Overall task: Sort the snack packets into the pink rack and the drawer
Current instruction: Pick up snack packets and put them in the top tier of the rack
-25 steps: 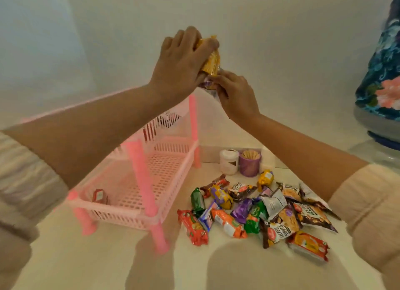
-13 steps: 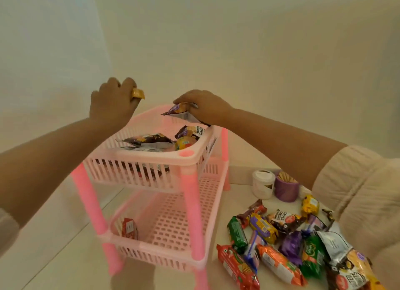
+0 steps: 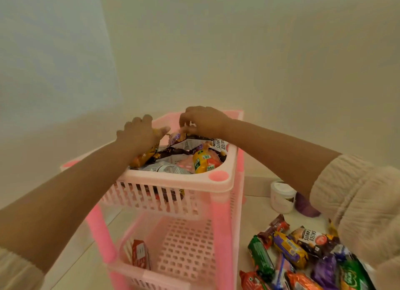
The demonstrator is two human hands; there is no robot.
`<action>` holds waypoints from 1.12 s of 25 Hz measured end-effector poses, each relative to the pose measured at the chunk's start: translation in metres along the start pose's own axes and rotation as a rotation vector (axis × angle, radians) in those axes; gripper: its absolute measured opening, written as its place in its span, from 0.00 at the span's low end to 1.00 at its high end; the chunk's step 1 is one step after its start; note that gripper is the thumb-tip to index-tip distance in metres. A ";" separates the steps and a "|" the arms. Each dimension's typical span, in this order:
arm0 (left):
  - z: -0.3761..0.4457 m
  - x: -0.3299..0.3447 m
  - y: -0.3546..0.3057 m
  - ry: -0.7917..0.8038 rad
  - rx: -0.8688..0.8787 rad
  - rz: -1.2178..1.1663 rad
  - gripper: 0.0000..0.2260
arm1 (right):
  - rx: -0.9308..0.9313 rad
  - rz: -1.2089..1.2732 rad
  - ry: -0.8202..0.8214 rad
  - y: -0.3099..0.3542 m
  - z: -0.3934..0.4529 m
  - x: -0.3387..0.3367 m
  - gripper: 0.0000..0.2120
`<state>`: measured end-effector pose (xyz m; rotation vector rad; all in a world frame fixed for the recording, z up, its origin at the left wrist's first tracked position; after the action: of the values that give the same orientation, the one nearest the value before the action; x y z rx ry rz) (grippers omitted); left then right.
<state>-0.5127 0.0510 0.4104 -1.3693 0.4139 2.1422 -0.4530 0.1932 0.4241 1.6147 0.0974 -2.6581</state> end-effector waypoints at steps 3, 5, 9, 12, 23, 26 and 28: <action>-0.002 -0.005 -0.013 -0.027 0.123 0.016 0.21 | 0.129 0.095 -0.012 -0.011 -0.001 -0.002 0.18; -0.005 0.004 -0.017 0.106 0.174 0.005 0.19 | 0.128 0.100 0.084 -0.011 -0.003 0.006 0.20; -0.013 0.027 -0.025 0.399 0.293 -0.056 0.24 | 0.182 0.098 0.467 -0.014 -0.007 0.040 0.28; -0.018 0.040 -0.023 0.509 0.288 0.006 0.30 | 0.230 0.098 0.552 -0.021 -0.006 0.049 0.30; -0.014 -0.029 -0.119 0.088 0.566 0.157 0.39 | 0.218 0.557 -0.134 -0.037 -0.050 -0.041 0.22; -0.020 -0.042 -0.160 0.025 0.651 0.151 0.41 | 0.256 0.462 -0.186 -0.065 -0.091 -0.071 0.24; -0.022 -0.048 -0.192 0.007 0.700 0.128 0.41 | 0.299 0.378 -0.166 -0.086 -0.120 -0.085 0.25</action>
<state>-0.3653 0.1783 0.4512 -0.9573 1.1483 1.8116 -0.3128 0.2869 0.4475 1.3011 -0.5740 -2.5746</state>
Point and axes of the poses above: each hand's wrist, its own z-axis towards the middle knuckle, its own x-axis out of the palm, y = z × x, the point moved 7 cm from there along z, towards the middle knuckle, and after that the axes turned 11 degrees about x, right-handed, at the moved point
